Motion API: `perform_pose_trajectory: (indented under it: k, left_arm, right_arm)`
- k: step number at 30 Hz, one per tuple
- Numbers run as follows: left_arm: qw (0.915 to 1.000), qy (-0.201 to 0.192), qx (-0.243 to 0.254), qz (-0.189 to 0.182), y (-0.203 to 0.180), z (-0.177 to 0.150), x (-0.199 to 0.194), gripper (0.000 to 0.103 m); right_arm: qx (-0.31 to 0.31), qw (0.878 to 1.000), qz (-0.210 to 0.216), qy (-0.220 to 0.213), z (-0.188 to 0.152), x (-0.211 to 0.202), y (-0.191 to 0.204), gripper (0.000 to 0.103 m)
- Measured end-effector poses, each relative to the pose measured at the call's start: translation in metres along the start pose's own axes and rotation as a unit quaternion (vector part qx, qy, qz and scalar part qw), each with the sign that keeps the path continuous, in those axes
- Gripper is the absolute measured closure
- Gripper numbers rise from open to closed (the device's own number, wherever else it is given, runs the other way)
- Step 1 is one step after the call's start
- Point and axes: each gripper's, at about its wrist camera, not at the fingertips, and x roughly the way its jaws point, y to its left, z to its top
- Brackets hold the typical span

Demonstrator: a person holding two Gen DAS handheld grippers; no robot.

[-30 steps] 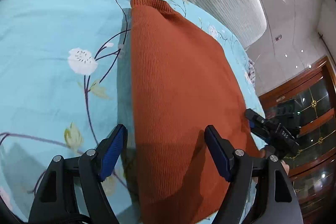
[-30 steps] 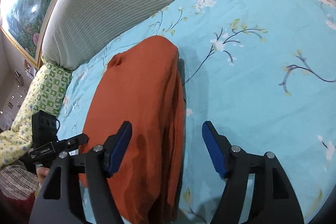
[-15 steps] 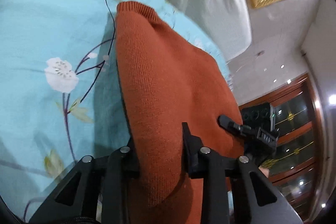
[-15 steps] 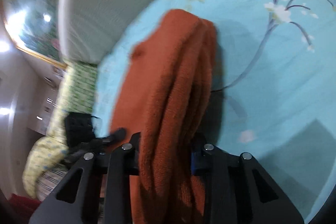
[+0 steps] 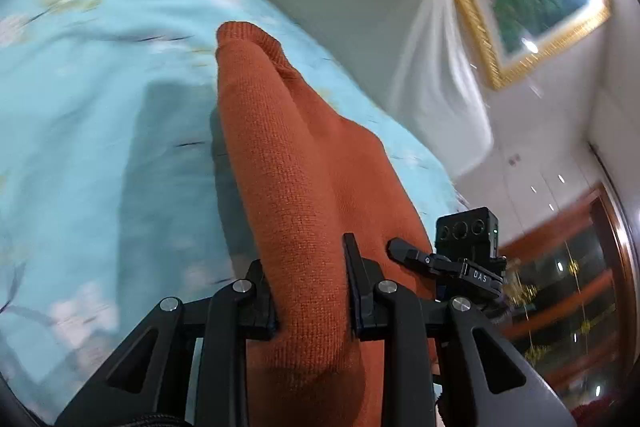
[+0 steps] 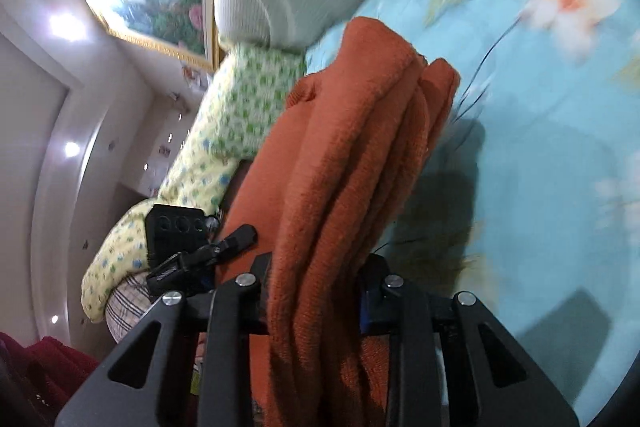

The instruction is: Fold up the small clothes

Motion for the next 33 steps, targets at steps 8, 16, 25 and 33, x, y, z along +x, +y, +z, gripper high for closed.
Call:
perform_pose_trajectory:
  k: [8, 16, 25, 33]
  left_arm:
    - [0.9979, 0.012, -0.059, 0.025, 0.062, -0.026, -0.004, 0.054]
    - [0.9968, 0.009, -0.019, 0.077, 0.035, -0.036, -0.009, 0.046]
    - [0.9971, 0.025, -0.040, 0.060, 0.036, -0.061, -0.022, 0.045]
    - [0.9978, 0.034, -0.040, 0.039, 0.044, -0.064, -0.023, 0.045]
  right_arm:
    - [-0.012, 0.991, -0.113, 0.069, -0.001, 0.044, -0.010, 0.057]
    - [-0.176, 0.949, -0.253, 0.072, 0.086, 0.037, 0.066, 0.053]
    - [-0.285, 0.925, -0.170, 0.183, 0.138, 0.190, 0.118, 0.052]
    - [-0.358, 0.860, -0.210, 0.296, 0.117, 0.265, 0.103, 0.053]
